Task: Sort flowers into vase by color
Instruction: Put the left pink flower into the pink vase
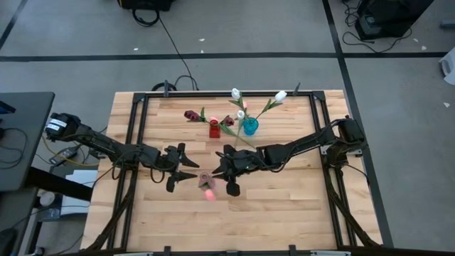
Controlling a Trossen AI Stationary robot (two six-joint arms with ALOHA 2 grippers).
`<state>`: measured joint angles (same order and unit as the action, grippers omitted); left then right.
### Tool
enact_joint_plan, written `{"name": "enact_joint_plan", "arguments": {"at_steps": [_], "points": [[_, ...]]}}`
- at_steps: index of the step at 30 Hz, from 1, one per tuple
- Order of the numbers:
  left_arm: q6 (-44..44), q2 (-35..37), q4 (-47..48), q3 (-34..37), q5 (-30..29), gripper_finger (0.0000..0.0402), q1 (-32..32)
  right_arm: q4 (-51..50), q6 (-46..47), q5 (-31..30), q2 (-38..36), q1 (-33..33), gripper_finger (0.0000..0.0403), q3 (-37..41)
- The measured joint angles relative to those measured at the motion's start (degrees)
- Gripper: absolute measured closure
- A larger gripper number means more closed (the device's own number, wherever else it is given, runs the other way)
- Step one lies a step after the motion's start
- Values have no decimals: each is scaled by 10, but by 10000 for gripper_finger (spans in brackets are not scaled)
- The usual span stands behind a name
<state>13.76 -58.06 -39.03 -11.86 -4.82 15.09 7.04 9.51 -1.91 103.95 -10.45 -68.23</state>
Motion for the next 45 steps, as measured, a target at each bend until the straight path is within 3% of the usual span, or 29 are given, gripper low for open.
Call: {"name": "enact_joint_plan", "arguments": {"at_steps": [6, 11, 17, 25, 31, 39, 45], "points": [[2, 6, 8, 0, 7, 208, 0, -104, 17, -57, -33, -14, 325, 0], [-12, 44, 38, 0, 7, 208, 0, -203, 43, -152, -51, -36, 325, 0], [-18, 102, 101, 0, -24, 208, 0, -230, 92, -206, -56, -52, 325, 55], [-13, 116, 120, 0, -26, 208, 0, -234, 217, -231, -138, -18, 325, 224], [-4, 116, 120, 0, -26, 208, 0, -245, 255, -236, -184, 13, 325, 327], [-3, 116, 109, 0, -29, 208, 0, -119, 220, -213, -192, 50, 325, 400], [1, 116, 107, 0, -27, 208, 0, -95, 211, -196, -191, 61, 325, 416]]}}
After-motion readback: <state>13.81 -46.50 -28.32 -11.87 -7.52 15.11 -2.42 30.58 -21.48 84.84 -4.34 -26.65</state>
